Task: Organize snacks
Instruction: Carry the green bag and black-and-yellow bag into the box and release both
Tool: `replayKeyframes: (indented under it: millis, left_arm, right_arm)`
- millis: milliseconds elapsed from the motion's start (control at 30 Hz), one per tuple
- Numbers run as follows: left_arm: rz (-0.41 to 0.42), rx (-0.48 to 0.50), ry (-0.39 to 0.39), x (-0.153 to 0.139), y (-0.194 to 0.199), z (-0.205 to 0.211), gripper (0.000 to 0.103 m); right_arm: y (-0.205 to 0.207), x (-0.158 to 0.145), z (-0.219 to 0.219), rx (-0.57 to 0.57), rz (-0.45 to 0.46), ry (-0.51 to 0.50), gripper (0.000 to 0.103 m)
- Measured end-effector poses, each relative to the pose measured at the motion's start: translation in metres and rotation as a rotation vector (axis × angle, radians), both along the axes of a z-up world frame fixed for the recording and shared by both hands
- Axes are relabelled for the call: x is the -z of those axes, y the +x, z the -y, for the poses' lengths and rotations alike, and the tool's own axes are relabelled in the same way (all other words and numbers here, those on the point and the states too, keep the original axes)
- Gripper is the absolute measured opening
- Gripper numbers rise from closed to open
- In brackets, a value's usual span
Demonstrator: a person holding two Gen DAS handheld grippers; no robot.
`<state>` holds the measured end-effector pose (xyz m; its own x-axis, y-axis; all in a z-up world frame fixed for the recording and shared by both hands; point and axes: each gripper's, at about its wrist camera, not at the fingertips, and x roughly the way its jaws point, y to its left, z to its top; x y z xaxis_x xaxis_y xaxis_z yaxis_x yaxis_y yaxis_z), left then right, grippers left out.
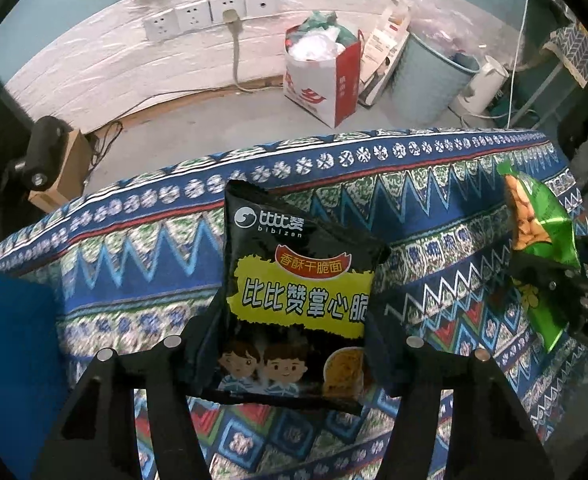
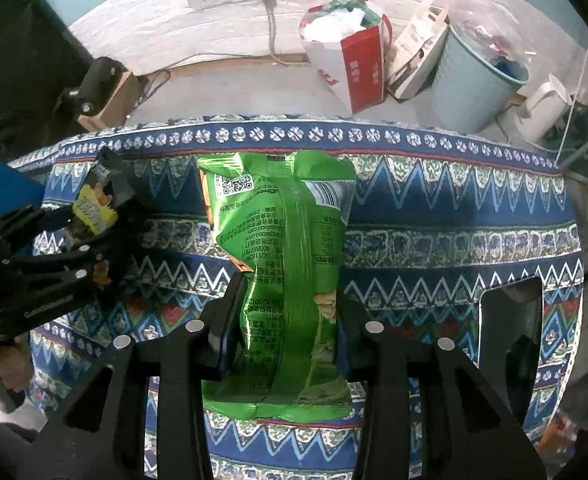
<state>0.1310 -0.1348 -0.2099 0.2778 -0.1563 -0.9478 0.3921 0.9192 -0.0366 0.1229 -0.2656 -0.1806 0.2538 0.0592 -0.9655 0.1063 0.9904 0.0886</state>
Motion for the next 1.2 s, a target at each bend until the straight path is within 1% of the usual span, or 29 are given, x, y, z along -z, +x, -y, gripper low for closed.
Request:
replayKeyframes:
  millis: [133, 433, 633, 900, 1033, 1200]
  left_arm:
    - [0.019, -0.004, 0.012, -0.016, -0.016, -0.011, 0.063]
    - [0.061, -0.050, -0.023, -0.059, -0.043, -0.045, 0.063]
    - [0.091, -0.091, -0.022, -0.085, -0.058, -0.073, 0.063]
    - [0.111, -0.172, -0.059, -0.118, -0.075, -0.121, 0.063]
    - [0.125, -0.207, -0.082, -0.131, -0.084, -0.144, 0.063]
    - [0.164, -0.246, -0.084, -0.145, -0.092, -0.176, 0.063]
  right_arm:
    - [-0.001, -0.008, -0.007, -0.016, 0.016, -0.004, 0.038]
    - [-0.005, -0.031, -0.034, -0.067, 0.052, -0.013, 0.038]
    - [-0.011, -0.050, -0.063, -0.113, 0.084, -0.018, 0.038]
    - [-0.012, -0.073, -0.105, -0.183, 0.124, 0.005, 0.038]
    - [-0.009, -0.080, -0.127, -0.224, 0.136, 0.031, 0.038]
    - [-0.004, -0.085, -0.160, -0.267, 0.139, 0.045, 0.038]
